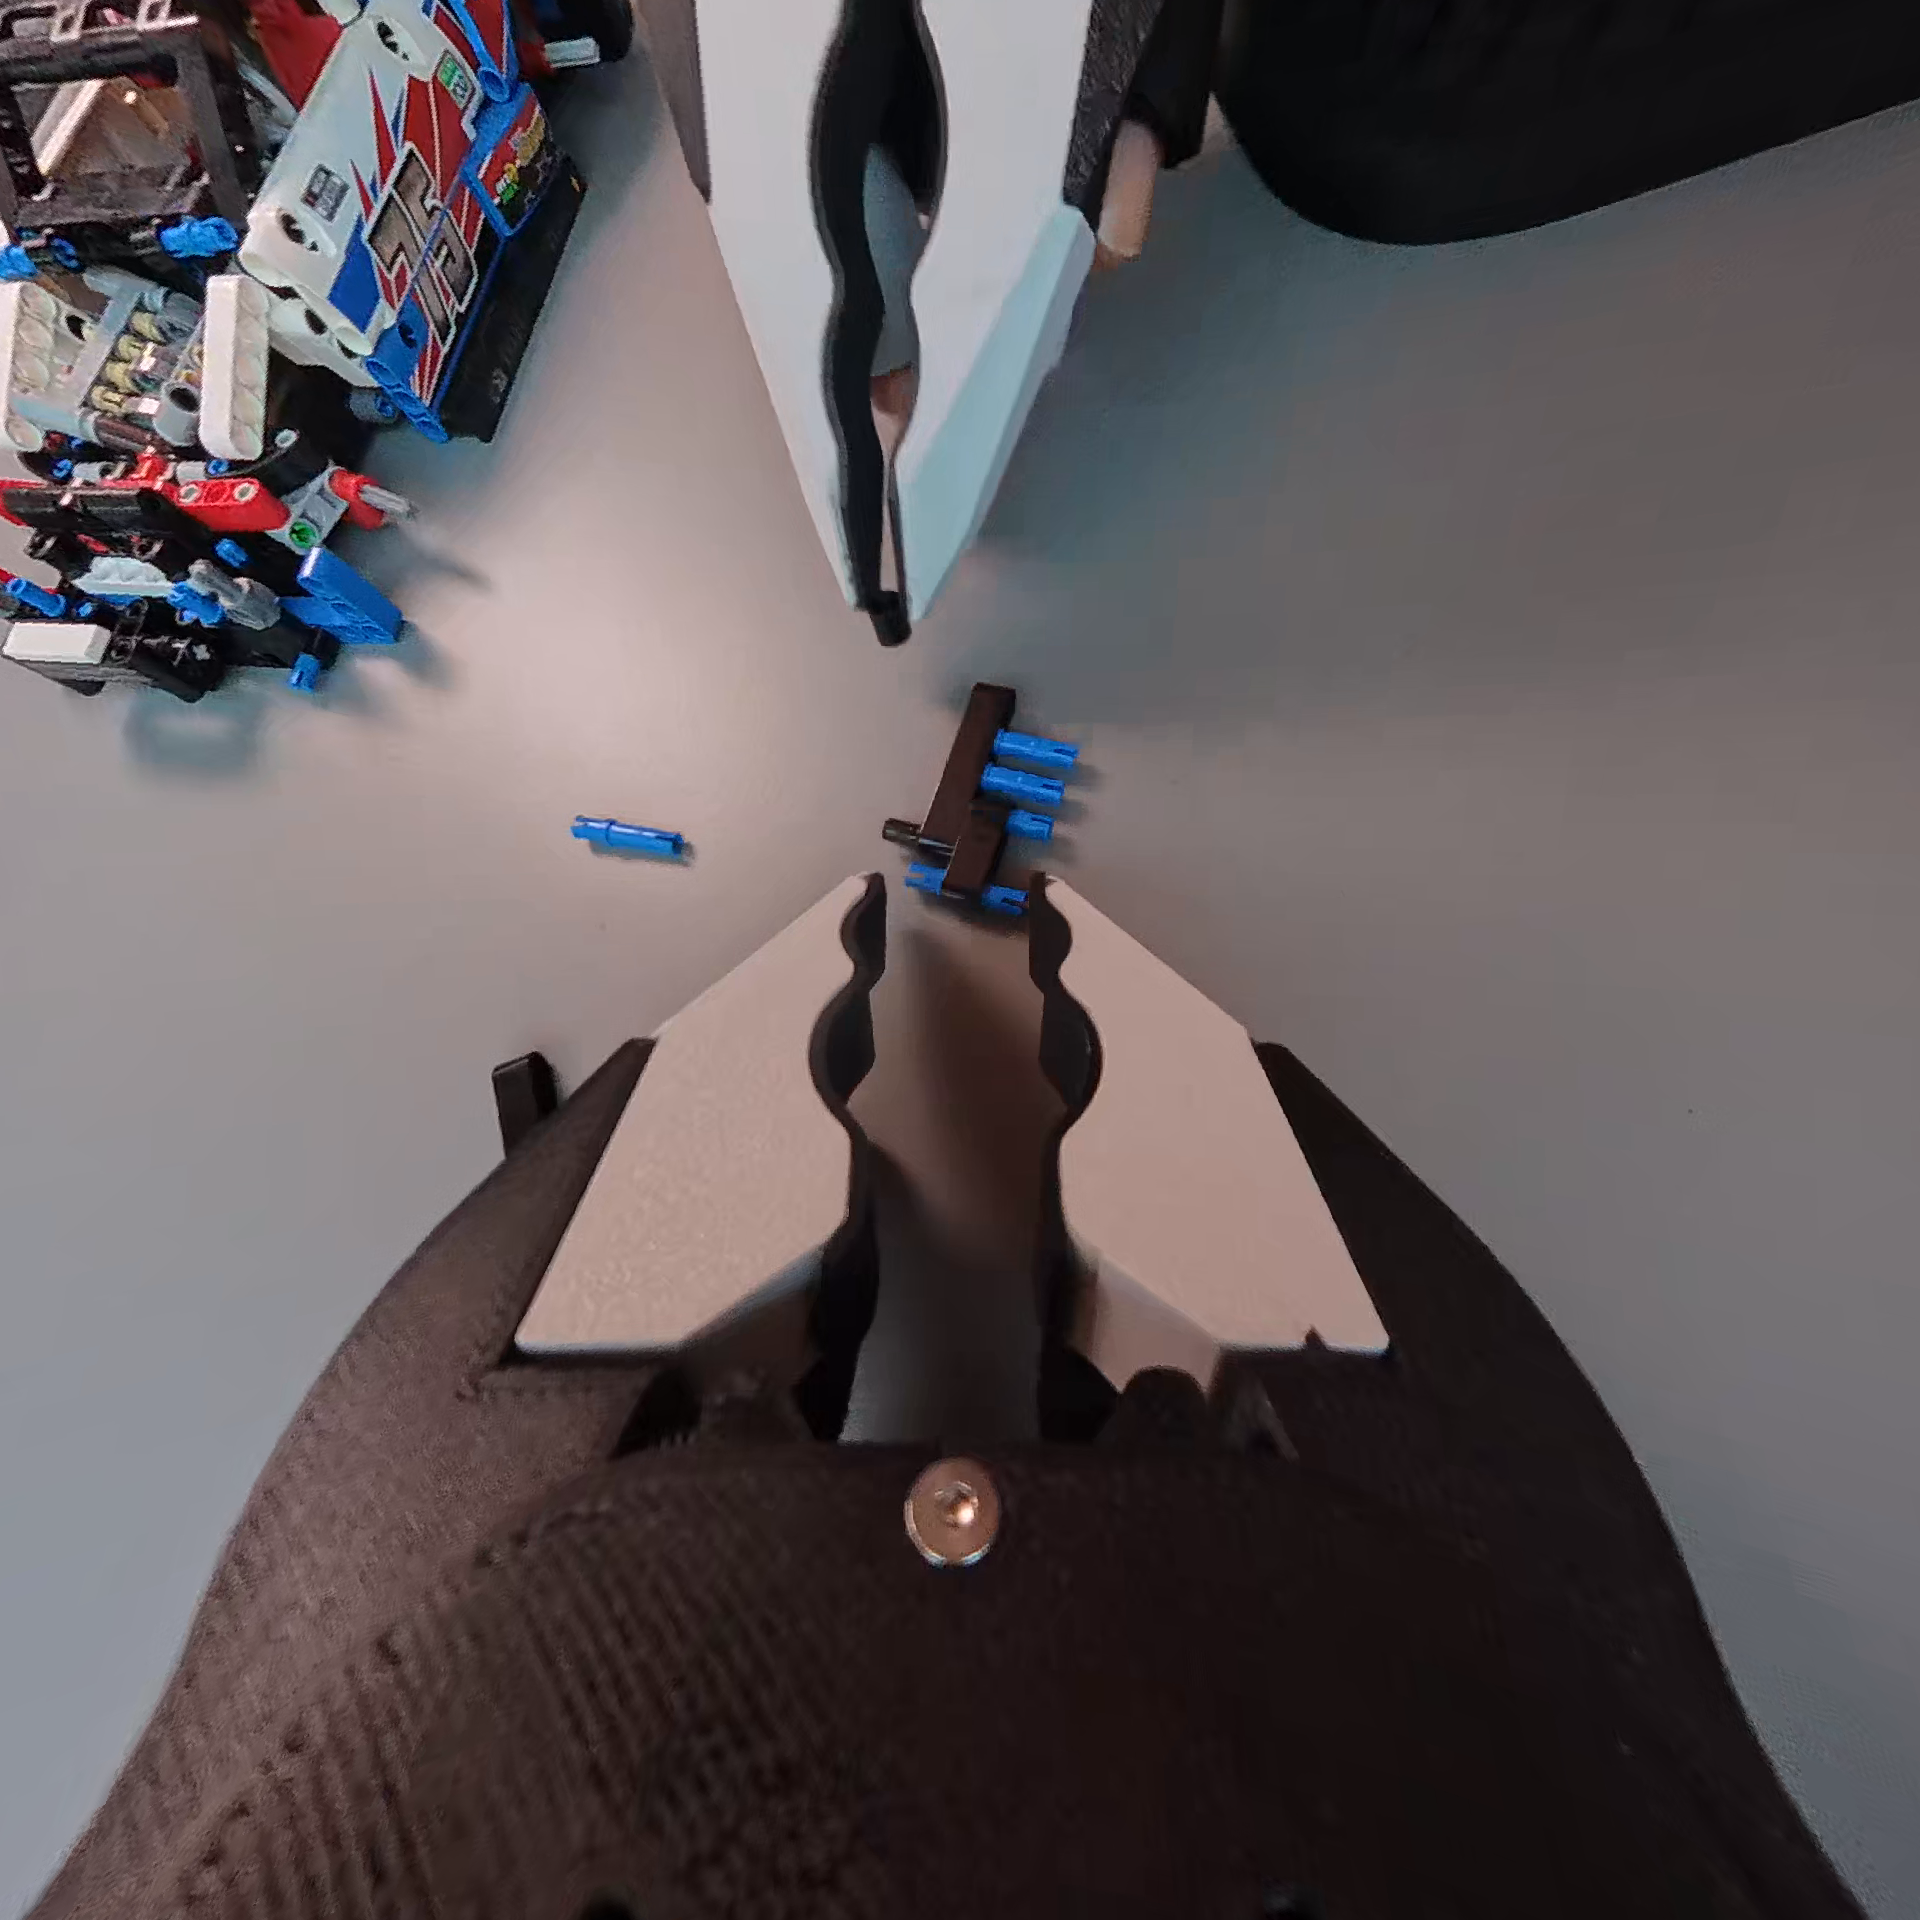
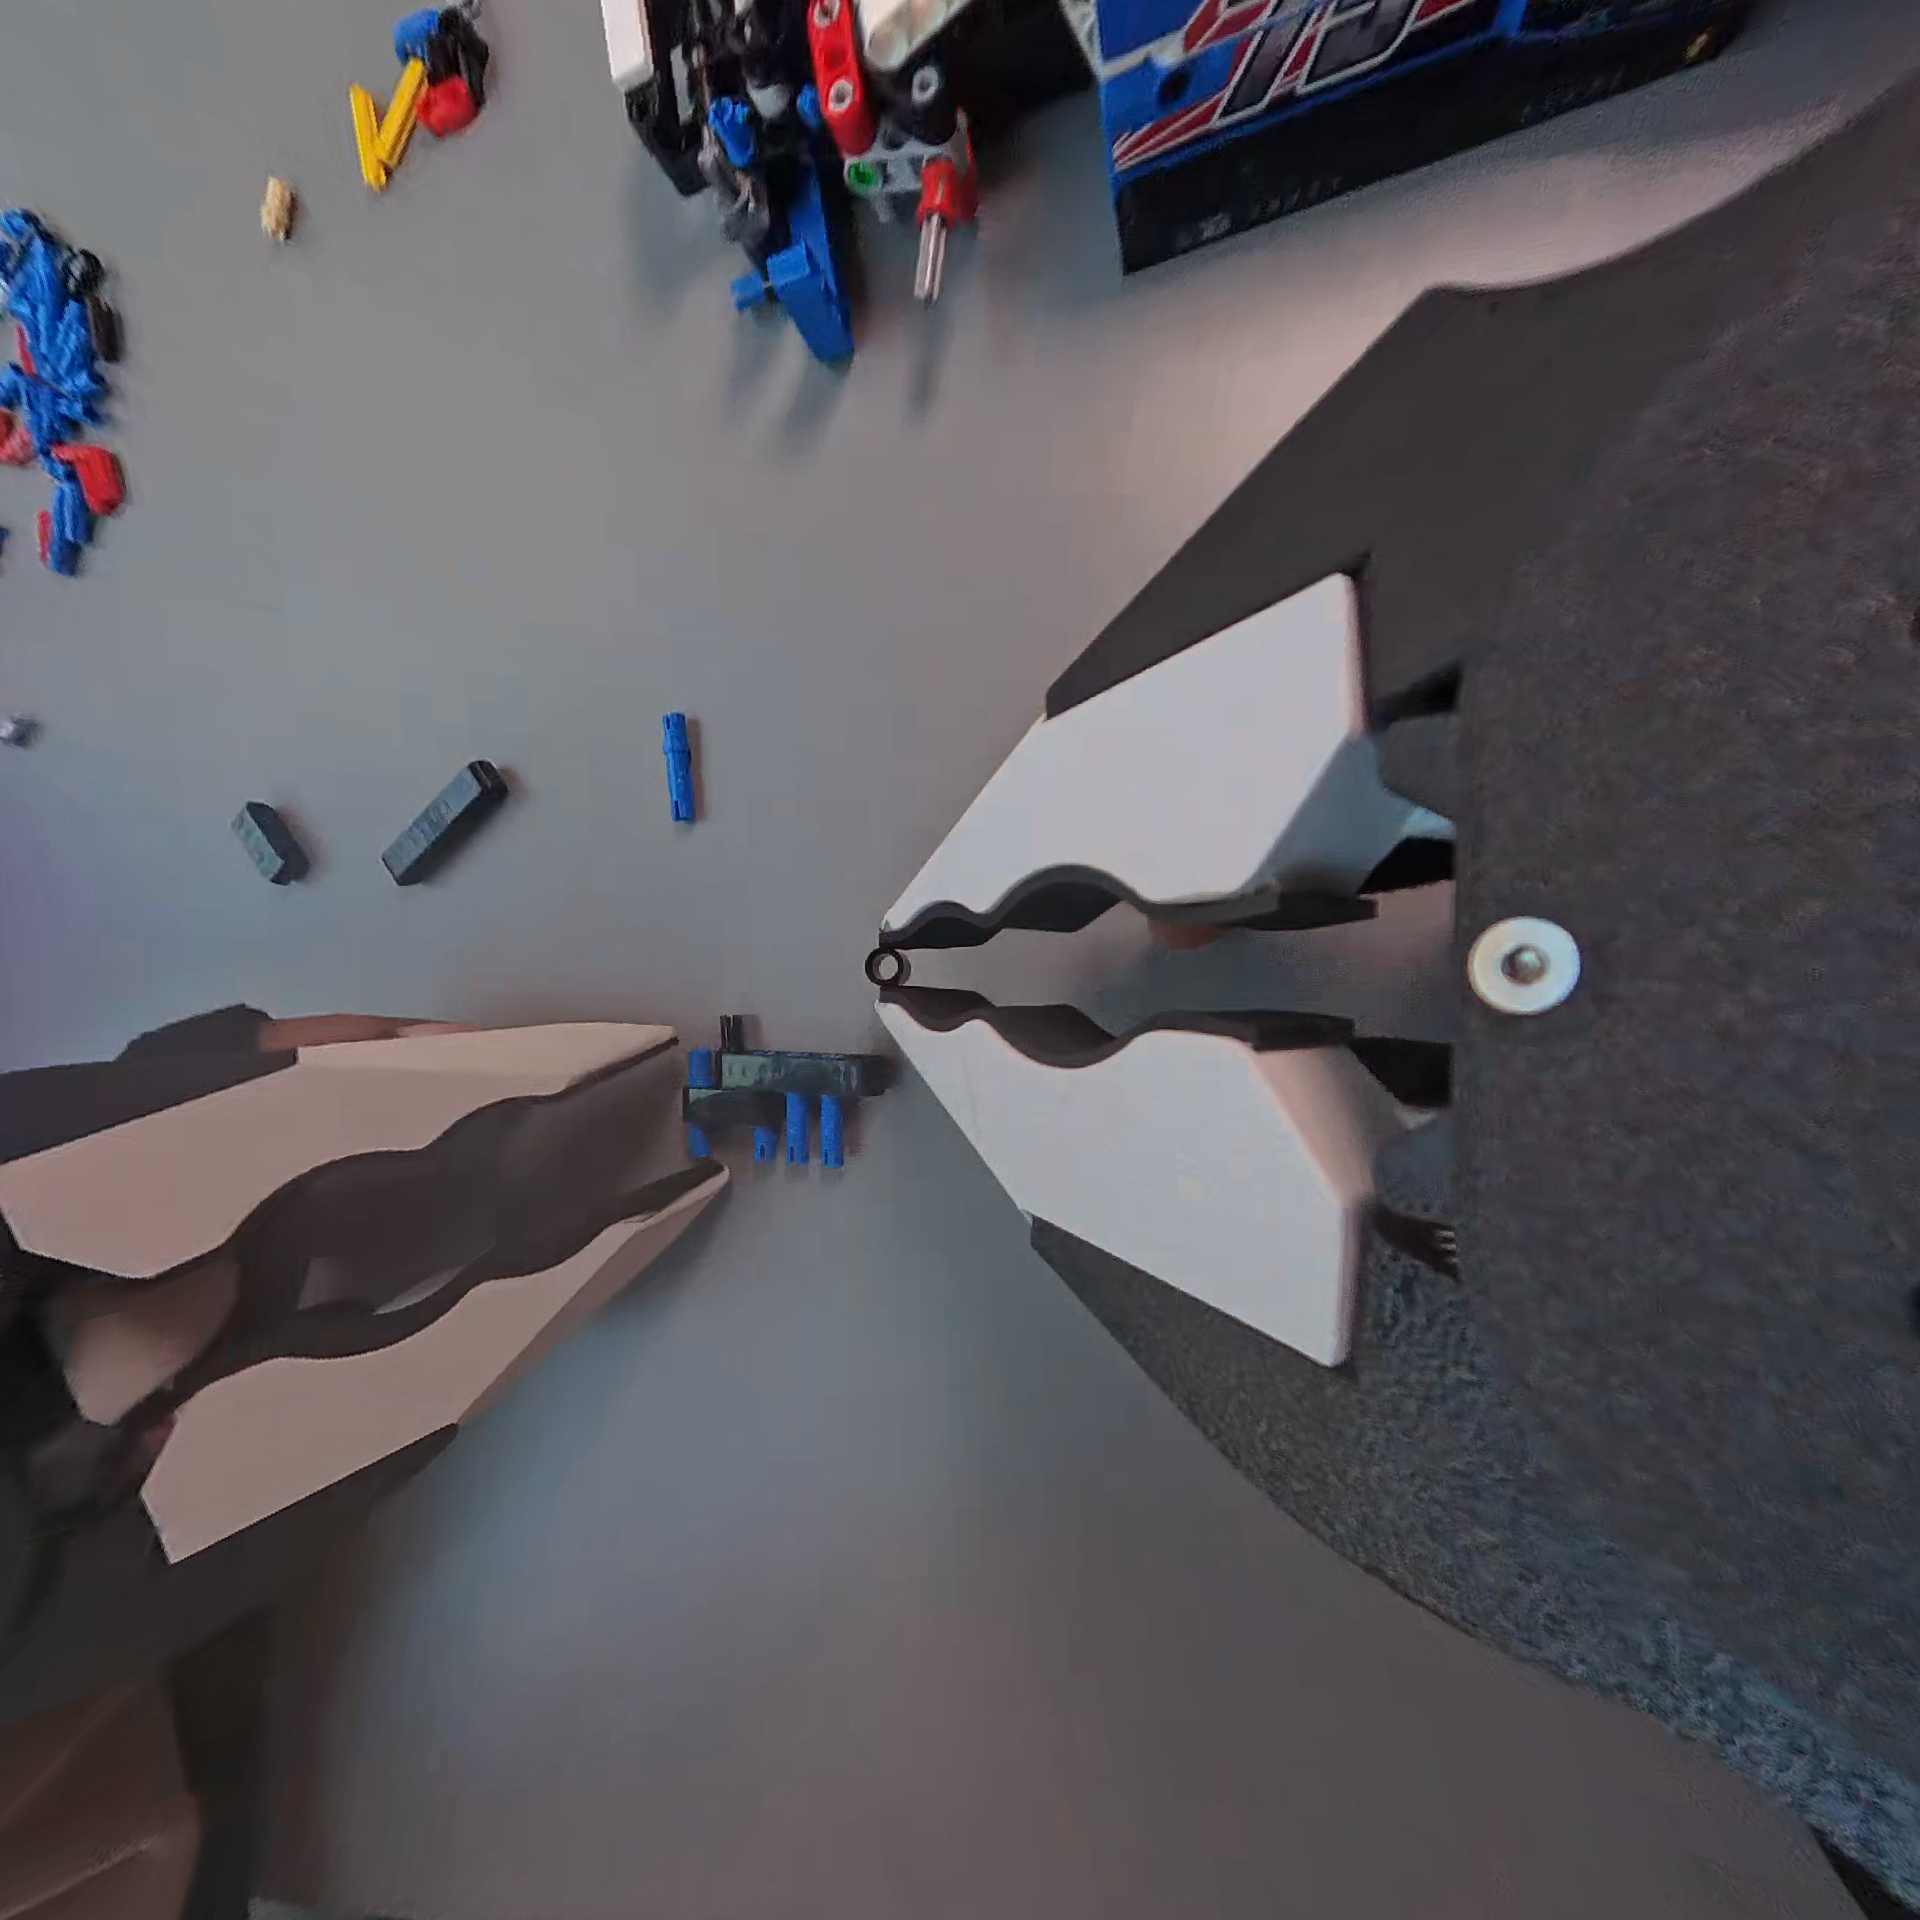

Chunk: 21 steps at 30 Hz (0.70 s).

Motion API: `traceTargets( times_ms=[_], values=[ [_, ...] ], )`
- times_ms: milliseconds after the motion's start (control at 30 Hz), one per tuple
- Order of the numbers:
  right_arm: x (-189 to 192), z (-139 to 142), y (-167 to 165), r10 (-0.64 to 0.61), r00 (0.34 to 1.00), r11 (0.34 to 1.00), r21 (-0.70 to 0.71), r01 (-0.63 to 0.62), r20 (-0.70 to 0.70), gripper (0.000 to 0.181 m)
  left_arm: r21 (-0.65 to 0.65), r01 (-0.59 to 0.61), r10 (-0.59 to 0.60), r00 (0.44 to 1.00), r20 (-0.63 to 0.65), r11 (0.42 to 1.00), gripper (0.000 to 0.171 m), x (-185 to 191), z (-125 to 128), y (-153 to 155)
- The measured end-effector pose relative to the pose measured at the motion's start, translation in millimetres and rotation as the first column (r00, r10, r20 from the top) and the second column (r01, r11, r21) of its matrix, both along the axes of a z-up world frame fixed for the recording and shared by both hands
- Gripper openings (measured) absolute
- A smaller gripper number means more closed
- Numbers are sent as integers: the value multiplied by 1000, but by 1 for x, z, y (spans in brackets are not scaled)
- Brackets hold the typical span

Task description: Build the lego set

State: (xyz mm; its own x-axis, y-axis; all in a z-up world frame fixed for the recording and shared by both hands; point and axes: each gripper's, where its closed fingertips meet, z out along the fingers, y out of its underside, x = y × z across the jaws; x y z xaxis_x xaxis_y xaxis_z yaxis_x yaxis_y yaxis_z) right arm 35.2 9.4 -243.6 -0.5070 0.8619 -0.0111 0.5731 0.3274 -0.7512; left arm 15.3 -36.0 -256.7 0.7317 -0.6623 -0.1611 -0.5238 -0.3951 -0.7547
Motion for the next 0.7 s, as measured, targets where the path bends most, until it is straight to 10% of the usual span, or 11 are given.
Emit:
traceTargets(
  times_ms=[333,700],
  values=[
    [-1,-3,-43,99,995,995,3,-99,13,4,-55,-93,99,988,122,994,33,-19,9,-2],
    [-2,22,-1,-73,992,991,-117,61,-102,4,-131,-87,96,993,70,988,57,13,-2,5]
  ],
)
